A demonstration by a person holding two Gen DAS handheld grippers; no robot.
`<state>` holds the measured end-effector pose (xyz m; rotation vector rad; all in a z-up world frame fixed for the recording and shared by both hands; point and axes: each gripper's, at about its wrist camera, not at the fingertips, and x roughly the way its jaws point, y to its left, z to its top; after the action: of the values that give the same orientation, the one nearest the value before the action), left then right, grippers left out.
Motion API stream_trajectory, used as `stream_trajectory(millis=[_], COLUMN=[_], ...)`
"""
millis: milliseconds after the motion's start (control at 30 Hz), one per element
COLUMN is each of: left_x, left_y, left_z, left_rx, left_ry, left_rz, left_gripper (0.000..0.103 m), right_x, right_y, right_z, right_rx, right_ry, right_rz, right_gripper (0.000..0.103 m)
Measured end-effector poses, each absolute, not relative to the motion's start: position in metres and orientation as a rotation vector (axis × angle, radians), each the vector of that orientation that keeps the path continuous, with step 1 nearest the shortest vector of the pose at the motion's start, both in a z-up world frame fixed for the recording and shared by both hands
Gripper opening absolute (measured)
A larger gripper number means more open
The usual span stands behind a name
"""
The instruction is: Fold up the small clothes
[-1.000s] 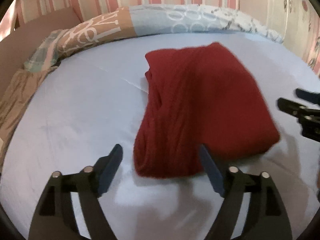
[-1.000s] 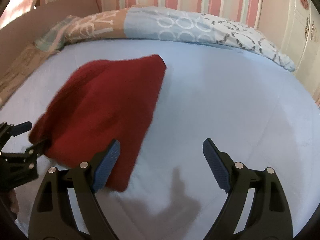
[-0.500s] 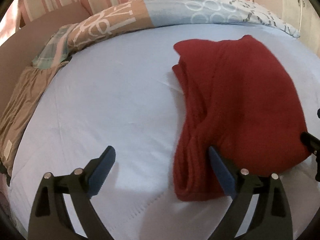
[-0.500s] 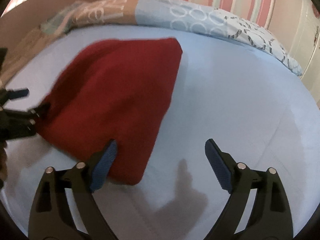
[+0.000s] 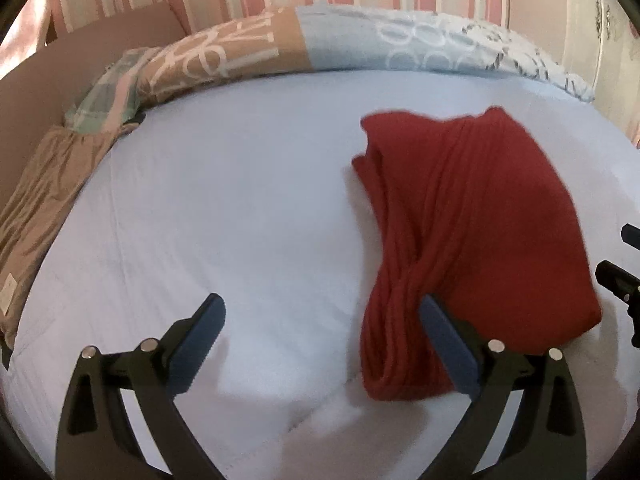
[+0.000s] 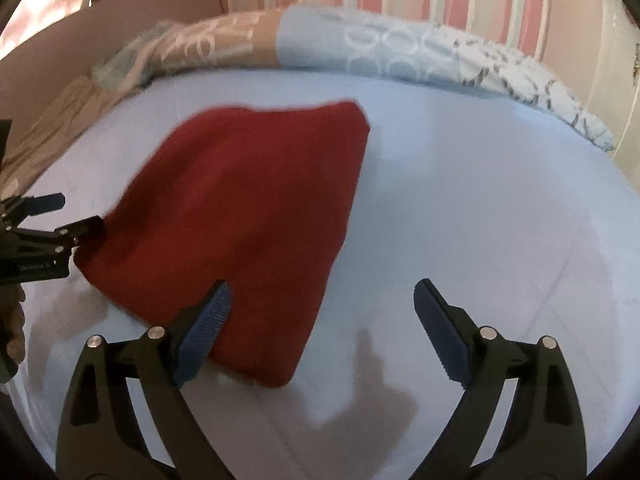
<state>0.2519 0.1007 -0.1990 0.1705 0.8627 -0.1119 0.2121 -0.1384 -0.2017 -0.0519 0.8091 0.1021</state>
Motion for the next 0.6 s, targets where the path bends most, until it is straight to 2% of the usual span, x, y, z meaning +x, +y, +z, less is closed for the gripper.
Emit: stream_trajectory(millis=[267, 600], left_x=[0.287, 0.308], left_y=[0.077, 0.09], left_z=[-0.201, -0.224], left_rx=[0.204, 0.235], left_ry=[0.88, 0.903], left_rz=[-0.137, -0.065], left_gripper=[0.099, 0.1], right_x=[0.219, 0.222], right_y=[-0.14, -0.137], right_z=[-0.202, -0.218], right_rx=[-0.049, -0.041], right_ry=[0.816, 0.855], right_rz=[0.06, 0.052], right_gripper=[0.093, 0.093])
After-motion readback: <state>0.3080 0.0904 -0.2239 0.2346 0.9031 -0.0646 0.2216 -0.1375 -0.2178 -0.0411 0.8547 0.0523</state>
